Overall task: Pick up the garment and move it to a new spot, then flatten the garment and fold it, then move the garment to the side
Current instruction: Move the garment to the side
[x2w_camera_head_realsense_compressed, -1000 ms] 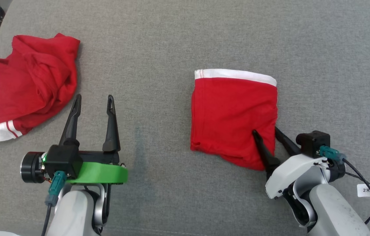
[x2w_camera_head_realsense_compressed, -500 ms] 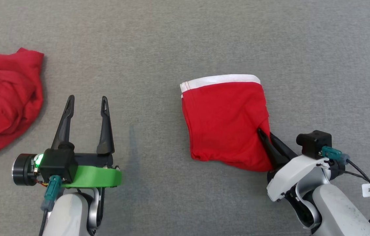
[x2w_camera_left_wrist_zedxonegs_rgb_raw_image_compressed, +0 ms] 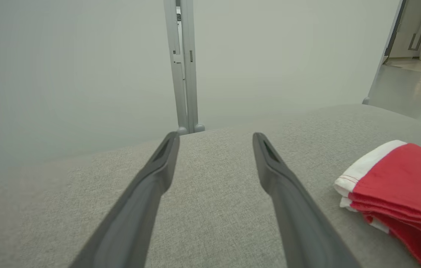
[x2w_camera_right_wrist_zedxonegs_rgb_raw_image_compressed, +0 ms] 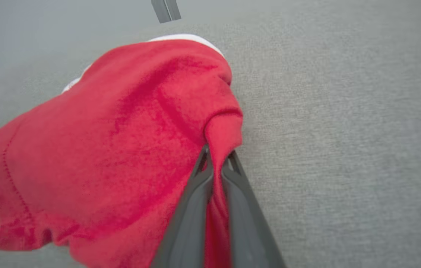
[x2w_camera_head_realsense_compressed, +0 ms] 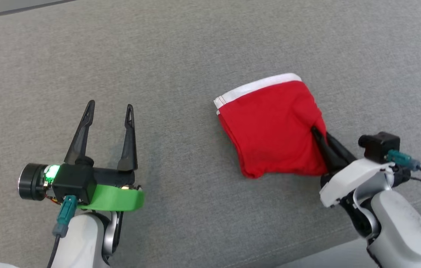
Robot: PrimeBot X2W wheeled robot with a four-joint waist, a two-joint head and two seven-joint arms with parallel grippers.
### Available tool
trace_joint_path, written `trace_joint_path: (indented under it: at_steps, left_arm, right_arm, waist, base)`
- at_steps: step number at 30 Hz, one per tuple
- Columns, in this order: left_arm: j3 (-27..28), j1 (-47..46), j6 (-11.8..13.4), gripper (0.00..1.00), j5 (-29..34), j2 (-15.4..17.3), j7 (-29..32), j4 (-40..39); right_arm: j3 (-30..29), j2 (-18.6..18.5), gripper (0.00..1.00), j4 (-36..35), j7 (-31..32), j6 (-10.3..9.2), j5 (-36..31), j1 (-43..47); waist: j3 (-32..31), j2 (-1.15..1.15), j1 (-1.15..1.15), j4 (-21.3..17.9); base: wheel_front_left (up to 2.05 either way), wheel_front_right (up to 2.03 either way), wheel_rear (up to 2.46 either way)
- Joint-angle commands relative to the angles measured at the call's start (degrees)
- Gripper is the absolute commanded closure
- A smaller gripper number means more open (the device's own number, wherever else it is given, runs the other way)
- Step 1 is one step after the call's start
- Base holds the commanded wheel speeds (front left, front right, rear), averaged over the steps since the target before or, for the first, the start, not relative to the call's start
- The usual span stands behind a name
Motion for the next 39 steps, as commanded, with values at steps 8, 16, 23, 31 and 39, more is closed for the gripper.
trace_joint_path:
  at_steps: [8,16,23,31,39]
  left_arm:
    - [-1.9,-5.4,-0.8,0.0,1.8,0.6,0.8,-2.2]
    - [-3.7,-10.6,-1.7,0.0,3.9,1.7,2.2,-5.1]
    - [-4.8,-13.0,-2.1,0.0,4.7,2.2,2.4,-5.2]
    - [-4.8,-13.0,-1.6,0.0,4.1,2.8,2.5,-4.4]
    - [-4.2,-9.5,-0.4,0.0,2.4,2.2,1.5,-1.9]
  right_arm:
    - [-1.2,-7.2,1.0,5.6,-4.1,-0.08,1.2,-15.5]
    - [-6.5,-15.7,1.0,17.8,-7.1,-0.09,4.2,-28.8]
    - [-10.8,-19.7,1.0,28.3,-9.2,-0.08,4.3,-33.4]
    - [-16.5,-20.1,0.0,31.5,-10.1,-0.08,-2.1,-34.9]
    - [-29.4,-11.8,0.0,18.9,-10.1,-0.09,-9.4,-23.7]
  waist:
    - [9.7,0.0,0.0,-2.5]
    - [17.6,0.0,0.0,-1.1]
    - [20.4,0.0,0.0,-0.4]
    - [19.4,0.0,0.0,-1.1]
    - [12.4,0.0,0.0,-1.2]
  base:
    - [0.0,0.0,0.0]
    - [0.0,0.0,0.0]
    - [0.0,0.0,0.0]
    - [0.0,0.0,0.0]
    - [0.0,0.0,0.0]
